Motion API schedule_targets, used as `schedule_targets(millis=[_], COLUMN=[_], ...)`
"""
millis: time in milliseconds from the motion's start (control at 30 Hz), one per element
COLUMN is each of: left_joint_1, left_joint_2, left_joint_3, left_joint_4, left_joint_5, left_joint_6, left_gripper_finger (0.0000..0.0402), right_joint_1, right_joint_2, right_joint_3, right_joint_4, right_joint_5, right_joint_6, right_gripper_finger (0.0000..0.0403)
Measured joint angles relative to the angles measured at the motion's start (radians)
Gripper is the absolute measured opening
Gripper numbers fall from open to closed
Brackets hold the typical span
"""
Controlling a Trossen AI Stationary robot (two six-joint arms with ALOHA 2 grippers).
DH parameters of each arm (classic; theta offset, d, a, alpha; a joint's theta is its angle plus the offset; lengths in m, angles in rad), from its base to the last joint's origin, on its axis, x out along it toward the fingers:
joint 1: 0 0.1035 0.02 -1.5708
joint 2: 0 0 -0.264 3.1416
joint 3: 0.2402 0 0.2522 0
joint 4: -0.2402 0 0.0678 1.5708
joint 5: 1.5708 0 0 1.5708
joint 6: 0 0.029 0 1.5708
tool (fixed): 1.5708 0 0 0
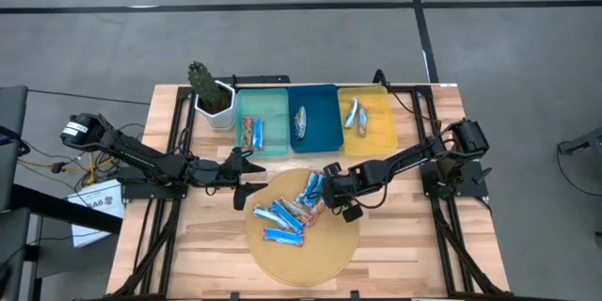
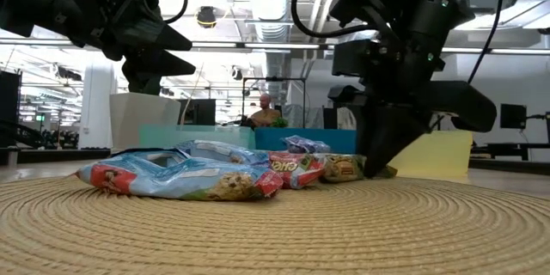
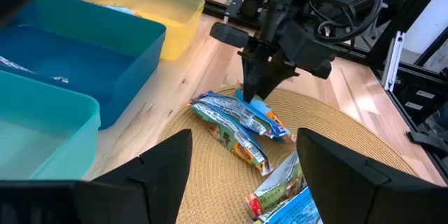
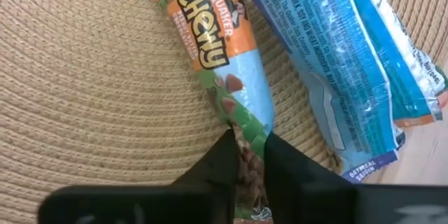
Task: Pick and place Granola Bars by type
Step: Put the yellow granola bar into the yellow bin
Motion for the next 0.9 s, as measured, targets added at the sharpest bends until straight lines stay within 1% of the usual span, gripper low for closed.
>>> schedule_targets(millis=[167,500,600,800,900], left_joint_1=[0.0,0.0,0.0,0.0,0.0], left_joint_2=[0.0,0.0,0.0,0.0,0.0], left_joint_3=[0.0,0.0,0.0,0.0,0.0], left_joint_4=[0.0,0.0,0.0,0.001,0.001], left_joint_5=[0.0,0.0,0.0,0.0,0.0], left_joint_6=[0.0,-0.001,-0.001,-0.001,-0.001], left_gripper_finger=[0.0249,0.0249,0.0249,0.0249,0.0249], right_joint_1=[0.0,0.0,0.0,0.0,0.0], right_joint_2=[-0.001,-0.015,-0.048,-0.133,-0.175], right_joint_3=[0.0,-0.002,-0.003,-0.003,-0.003], right_joint_4=[-0.001,-0.016,-0.037,-0.045,-0.045], right_joint_5=[0.001,-0.003,-0.014,-0.099,-0.117], right_joint_6=[0.001,0.002,0.002,0.036,0.055], right_gripper_finger=[0.0016,0.0008,0.0005,0.0004,0.0004])
